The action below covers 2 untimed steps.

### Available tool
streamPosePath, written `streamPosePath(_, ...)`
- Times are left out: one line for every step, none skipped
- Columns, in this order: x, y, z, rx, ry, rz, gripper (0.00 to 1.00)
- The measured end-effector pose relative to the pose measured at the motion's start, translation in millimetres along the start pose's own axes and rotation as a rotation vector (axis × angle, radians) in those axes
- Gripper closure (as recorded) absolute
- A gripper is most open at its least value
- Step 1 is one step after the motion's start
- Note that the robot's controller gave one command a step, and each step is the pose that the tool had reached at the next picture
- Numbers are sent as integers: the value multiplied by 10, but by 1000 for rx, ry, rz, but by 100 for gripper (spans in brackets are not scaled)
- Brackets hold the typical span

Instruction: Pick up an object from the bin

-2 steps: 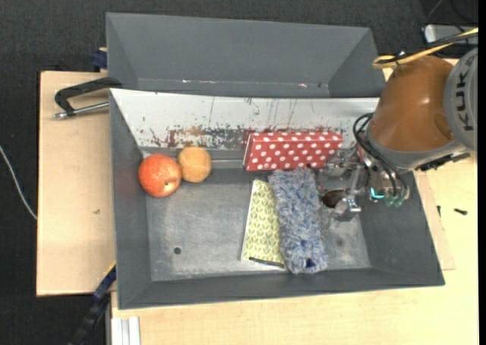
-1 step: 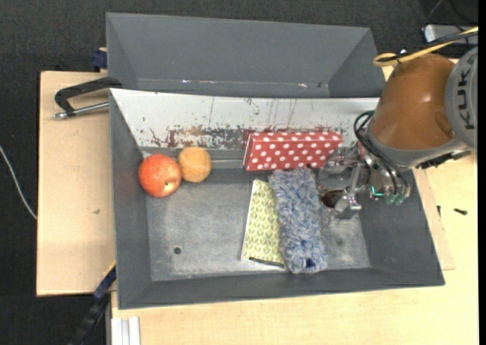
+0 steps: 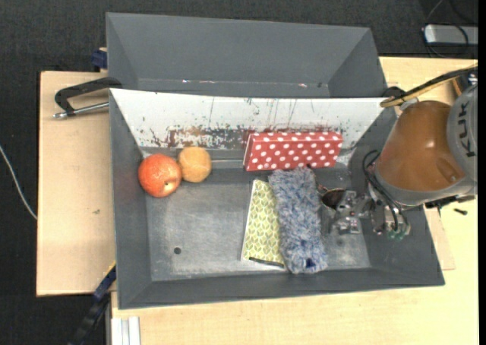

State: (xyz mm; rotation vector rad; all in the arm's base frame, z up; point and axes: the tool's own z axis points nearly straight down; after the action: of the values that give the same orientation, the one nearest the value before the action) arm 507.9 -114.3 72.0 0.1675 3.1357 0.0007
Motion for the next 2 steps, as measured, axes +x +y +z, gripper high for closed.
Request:
streamPosePath(0,1,0,0,0,0,100)
streamPosePath(-407,400,-121,0,-3,-95,100)
